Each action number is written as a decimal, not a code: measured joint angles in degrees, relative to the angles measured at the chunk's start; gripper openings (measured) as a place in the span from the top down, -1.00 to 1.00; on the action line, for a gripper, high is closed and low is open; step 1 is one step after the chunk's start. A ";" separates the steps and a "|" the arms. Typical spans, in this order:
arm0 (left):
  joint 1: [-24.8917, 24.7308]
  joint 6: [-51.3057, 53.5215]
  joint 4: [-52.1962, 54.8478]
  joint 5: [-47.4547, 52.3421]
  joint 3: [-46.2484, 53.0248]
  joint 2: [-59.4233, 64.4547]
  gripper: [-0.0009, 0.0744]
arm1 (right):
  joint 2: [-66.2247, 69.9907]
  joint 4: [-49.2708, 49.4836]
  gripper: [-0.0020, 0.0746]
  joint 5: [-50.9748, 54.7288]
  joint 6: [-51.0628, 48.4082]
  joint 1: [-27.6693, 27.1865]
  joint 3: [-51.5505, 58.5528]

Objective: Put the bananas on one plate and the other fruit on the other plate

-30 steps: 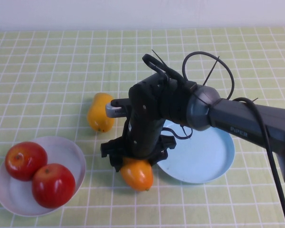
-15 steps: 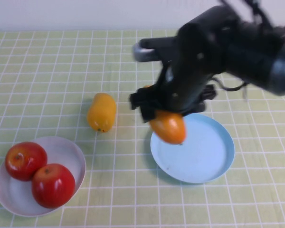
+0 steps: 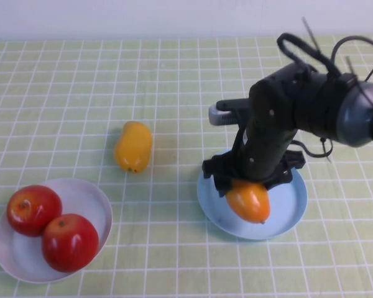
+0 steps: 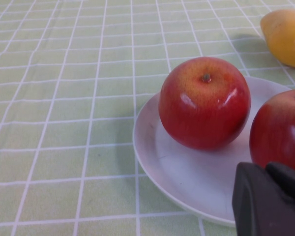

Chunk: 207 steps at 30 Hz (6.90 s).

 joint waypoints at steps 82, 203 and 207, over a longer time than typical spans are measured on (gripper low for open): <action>0.00 0.00 0.00 0.00 0.00 0.00 0.97 | 24.59 -4.87 -0.44 15.46 -9.62 5.75 -59.04; 0.00 0.00 0.00 0.00 0.00 0.00 0.97 | -110.13 2.56 0.99 -35.51 -26.96 -39.59 87.50; 0.00 0.00 0.00 0.00 0.00 0.00 0.97 | -110.13 4.44 0.99 -35.39 -28.57 -39.59 87.50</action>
